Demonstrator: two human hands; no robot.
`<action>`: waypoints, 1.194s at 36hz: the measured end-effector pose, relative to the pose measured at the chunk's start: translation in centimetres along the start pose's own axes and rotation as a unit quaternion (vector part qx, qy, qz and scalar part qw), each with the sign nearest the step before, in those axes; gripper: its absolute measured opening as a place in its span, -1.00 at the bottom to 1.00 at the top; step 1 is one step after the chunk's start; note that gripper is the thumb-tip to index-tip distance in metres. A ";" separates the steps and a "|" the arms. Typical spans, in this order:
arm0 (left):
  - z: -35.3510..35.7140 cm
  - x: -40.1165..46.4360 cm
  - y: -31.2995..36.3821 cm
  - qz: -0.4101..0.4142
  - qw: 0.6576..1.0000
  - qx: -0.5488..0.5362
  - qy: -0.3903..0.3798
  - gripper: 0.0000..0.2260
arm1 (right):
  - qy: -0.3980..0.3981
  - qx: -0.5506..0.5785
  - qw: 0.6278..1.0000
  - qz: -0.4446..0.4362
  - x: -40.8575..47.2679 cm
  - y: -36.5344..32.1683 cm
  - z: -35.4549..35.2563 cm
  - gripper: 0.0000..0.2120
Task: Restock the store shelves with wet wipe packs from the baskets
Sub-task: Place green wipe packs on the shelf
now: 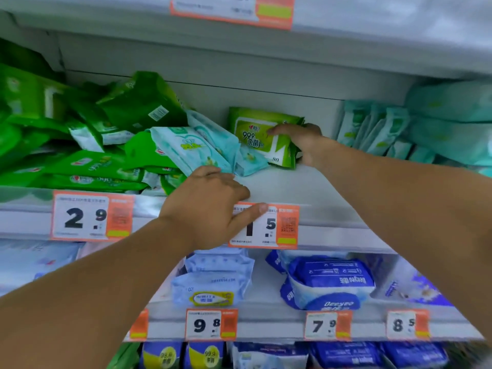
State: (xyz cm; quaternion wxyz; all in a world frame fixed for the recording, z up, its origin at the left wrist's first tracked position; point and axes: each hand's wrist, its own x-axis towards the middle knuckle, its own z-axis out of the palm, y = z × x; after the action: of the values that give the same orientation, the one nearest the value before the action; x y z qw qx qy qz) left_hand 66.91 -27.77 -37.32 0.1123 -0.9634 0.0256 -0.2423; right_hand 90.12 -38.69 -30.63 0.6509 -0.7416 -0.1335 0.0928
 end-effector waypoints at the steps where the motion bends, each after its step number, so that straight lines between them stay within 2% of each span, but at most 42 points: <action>1: -0.1 0.0 0.0 -0.002 1.000 0.000 -0.003 -0.24 | -0.001 0.033 0.999 0.020 -0.7 -0.4 -0.6 -0.30; 3: -0.2 0.1 0.0 -0.009 1.000 0.000 -0.007 -0.24 | -0.015 0.101 0.993 0.052 -1.9 -0.9 -2.3 -0.27; 6: -0.3 0.0 0.1 -0.015 1.000 0.004 -0.011 -0.24 | -0.054 0.173 0.982 0.059 -5.1 -1.5 -5.8 -0.73; 10: -0.7 0.5 -0.2 -0.016 0.999 0.007 -0.037 -0.20 | -0.082 0.248 0.964 0.048 -11.5 -1.8 -10.9 -0.75; 11: -1.1 0.6 0.1 -0.023 0.998 -0.018 -0.053 -0.15 | -0.091 0.266 0.959 0.049 -13.1 -1.8 -11.9 -0.74; 13: -3.3 0.7 1.4 -0.091 0.978 -0.183 -0.038 -0.07 | -0.105 0.273 0.955 0.049 -16.6 -1.8 -13.4 -0.72; 15: -5.8 1.6 2.7 -0.189 0.920 -0.340 0.048 -0.19 | -0.136 0.273 0.951 0.044 -19.8 -1.2 -14.2 -0.71; 17: -8.8 1.8 4.3 -0.242 0.821 -0.512 0.071 -0.36 | -0.176 0.270 0.945 0.052 -22.8 0.0 -13.9 -0.73; 19: -10.7 0.1 5.8 -0.253 0.706 -0.661 -0.009 -0.43 | -0.217 0.244 0.943 0.069 -25.7 1.8 -12.8 -0.77; 20: -11.1 -1.4 6.5 -0.243 0.673 -0.696 -0.058 -0.52 | -0.232 0.232 0.942 0.077 -27.0 2.7 -12.0 -0.78; 21: -11.1 -3.1 6.8 -0.233 0.669 -0.700 -0.096 -0.60 | -0.245 0.220 0.940 0.086 -28.2 3.6 -11.2 -0.80; 22: -10.8 -4.6 7.1 -0.236 0.673 -0.692 -0.115 -0.67 | -0.258 0.208 0.939 0.093 -29.0 4.6 -10.5 -0.81; 24: -9.6 -7.9 6.9 -0.246 0.686 -0.678 -0.101 -0.76 | -0.268 0.188 0.939 0.109 -30.0 6.5 -9.0 -0.69; 27: -8.6 -11.6 6.0 -0.295 0.688 -0.661 -0.059 -0.74 | -0.274 0.171 0.939 0.118 -30.9 8.1 -6.7 -0.57; 30: -8.7 -14.2 5.4 -0.319 0.682 -0.655 -0.053 -0.76 | -0.289 0.158 0.936 0.121 -31.7 8.9 -4.9 -0.44; 33: -8.8 -16.2 4.6 -0.326 0.695 -0.637 -0.064 -0.84 | -0.304 0.161 0.931 0.119 -32.7 9.5 -3.6 -0.60; 36: -8.5 -18.2 4.0 -0.327 0.713 -0.615 -0.078 -0.75 | -0.318 0.149 0.927 0.132 -33.9 10.6 -2.5 -0.68; 38: -7.7 -20.2 3.4 -0.331 0.747 -0.563 -0.124 -0.72 | -0.338 0.118 0.919 0.165 -34.7 12.2 -1.6 -0.66; 40: -6.6 -22.5 2.3 -0.329 0.786 -0.476 -0.216 -0.71 | -0.369 0.026 0.907 0.204 -35.7 14.2 -0.4 -0.66; 42: -5.9 -24.1 1.1 -0.315 0.808 -0.398 -0.298 -0.76 | -0.366 -0.088 0.902 0.212 -36.2 15.5 0.8 -0.77; 43: -5.9 -24.3 0.3 -0.313 0.821 -0.371 -0.302 -0.77 | -0.341 -0.124 0.908 0.208 -36.2 15.6 1.3 -0.83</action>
State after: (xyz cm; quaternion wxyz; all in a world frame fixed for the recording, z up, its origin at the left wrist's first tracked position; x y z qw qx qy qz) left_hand 42.69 -26.72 -43.58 -0.3329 -0.9134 -0.2246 0.0661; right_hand 56.62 -50.80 -47.52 0.4340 -0.7504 -0.2005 0.4565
